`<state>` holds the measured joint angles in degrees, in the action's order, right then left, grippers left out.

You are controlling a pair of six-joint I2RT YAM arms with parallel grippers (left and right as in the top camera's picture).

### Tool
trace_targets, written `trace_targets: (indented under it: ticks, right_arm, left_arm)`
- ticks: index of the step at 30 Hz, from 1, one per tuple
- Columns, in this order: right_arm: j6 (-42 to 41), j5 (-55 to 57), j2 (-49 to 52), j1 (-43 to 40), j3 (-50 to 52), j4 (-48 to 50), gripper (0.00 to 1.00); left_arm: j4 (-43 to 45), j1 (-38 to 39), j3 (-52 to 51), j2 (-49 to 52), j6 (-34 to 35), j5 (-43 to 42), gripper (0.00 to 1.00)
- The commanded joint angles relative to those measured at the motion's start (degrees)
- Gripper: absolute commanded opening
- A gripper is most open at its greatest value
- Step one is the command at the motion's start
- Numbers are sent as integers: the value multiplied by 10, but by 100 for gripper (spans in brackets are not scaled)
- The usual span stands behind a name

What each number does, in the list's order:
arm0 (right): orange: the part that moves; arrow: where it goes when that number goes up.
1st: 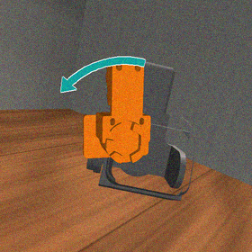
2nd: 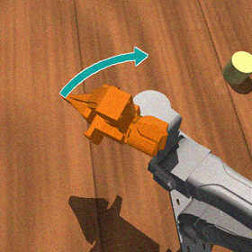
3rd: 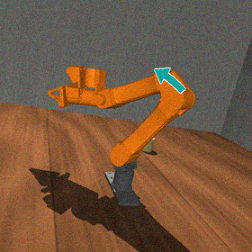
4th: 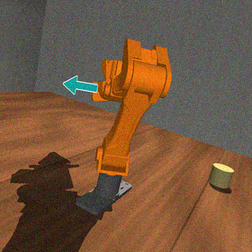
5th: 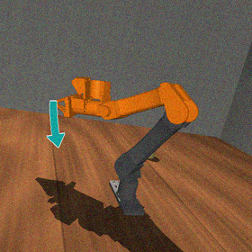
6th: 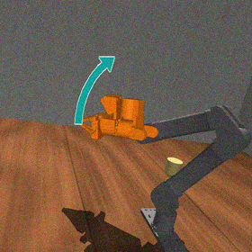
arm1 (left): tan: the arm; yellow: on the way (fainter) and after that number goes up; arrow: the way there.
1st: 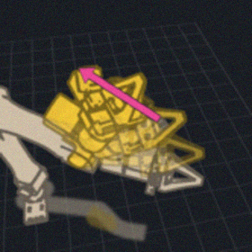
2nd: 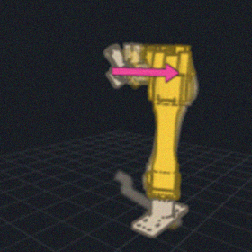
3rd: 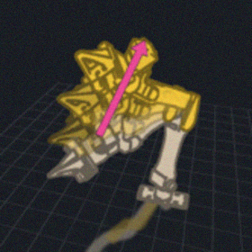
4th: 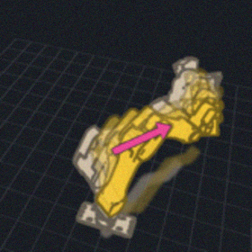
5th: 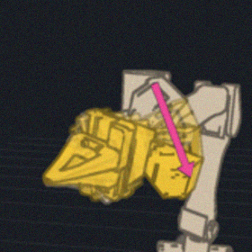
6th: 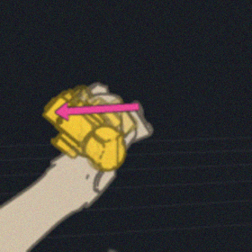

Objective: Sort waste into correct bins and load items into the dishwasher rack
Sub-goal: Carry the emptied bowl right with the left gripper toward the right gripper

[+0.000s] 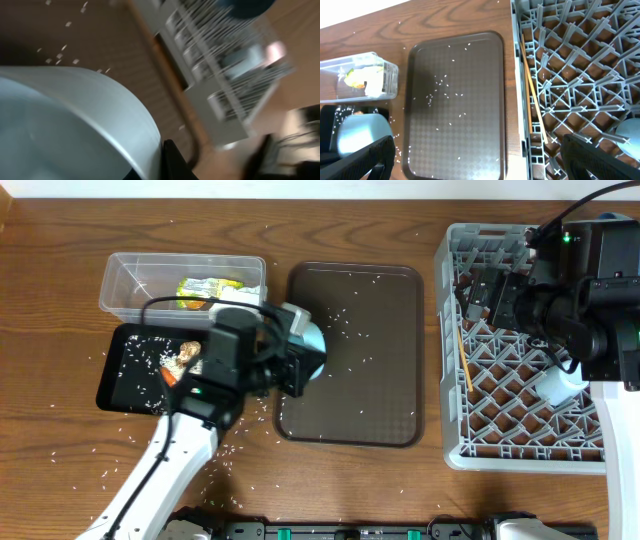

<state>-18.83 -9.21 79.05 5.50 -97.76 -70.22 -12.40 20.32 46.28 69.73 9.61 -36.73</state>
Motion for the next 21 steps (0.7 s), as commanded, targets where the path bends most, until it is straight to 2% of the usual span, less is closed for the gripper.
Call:
trace_targets:
  ticks: [1, 9, 12, 15, 19, 21]
  right_arm:
    - [6, -3, 0, 2, 0, -1, 99]
    - [6, -2, 16, 2, 0, 0, 99]
    - [-1, 39, 20, -3, 0, -3, 97]
    - [-13, 69, 13, -24, -2, 9, 99]
    - [-16, 68, -8, -69, -12, 21, 99]
    - [-26, 69, -22, -94, -14, 16, 99]
  left_arm:
    - [-28, 41, 4, 4, -69, 162, 6]
    - [-84, 66, 19, 10, -102, 193, 6]
    - [-80, 66, 52, 11, -77, 150, 6]
    - [-77, 66, 113, 24, -54, 116, 6]
    - [-76, 66, 210, 78, -40, 62, 6]
    - [-56, 66, 256, 120, -8, 27, 6]
